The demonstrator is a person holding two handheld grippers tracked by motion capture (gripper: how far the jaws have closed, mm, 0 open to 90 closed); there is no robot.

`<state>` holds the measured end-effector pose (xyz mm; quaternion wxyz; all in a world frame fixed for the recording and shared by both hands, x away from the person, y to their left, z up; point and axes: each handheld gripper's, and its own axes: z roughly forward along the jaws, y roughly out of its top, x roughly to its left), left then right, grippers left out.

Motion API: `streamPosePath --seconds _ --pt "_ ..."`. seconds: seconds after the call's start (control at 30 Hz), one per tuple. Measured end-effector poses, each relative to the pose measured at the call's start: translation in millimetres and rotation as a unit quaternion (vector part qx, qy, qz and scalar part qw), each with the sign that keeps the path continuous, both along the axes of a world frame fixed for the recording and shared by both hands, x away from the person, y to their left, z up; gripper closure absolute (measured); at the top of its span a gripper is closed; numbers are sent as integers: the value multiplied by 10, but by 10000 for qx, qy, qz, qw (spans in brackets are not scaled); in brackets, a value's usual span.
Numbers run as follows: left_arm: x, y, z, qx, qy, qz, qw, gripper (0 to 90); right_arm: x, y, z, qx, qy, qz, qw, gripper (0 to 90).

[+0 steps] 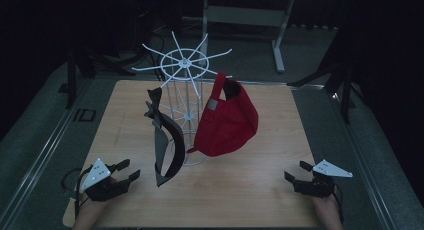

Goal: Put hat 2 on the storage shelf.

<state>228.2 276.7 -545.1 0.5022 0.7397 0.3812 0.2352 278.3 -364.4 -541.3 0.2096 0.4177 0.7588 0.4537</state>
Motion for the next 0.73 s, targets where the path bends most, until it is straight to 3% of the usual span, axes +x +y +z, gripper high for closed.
streamPosePath --seconds 0.3,0.47,0.73 --pt "-5 52 -59 -12 29 140 9999 429 9 -46 -72 -42 26 -262 9996 178" --pt "-11 82 -75 -60 43 216 9997 429 6 -45 -114 -180 43 -390 9991 177" --pt "-22 100 -88 -80 68 276 9996 421 4 -104 -109 -57 12 -592 9982 176"
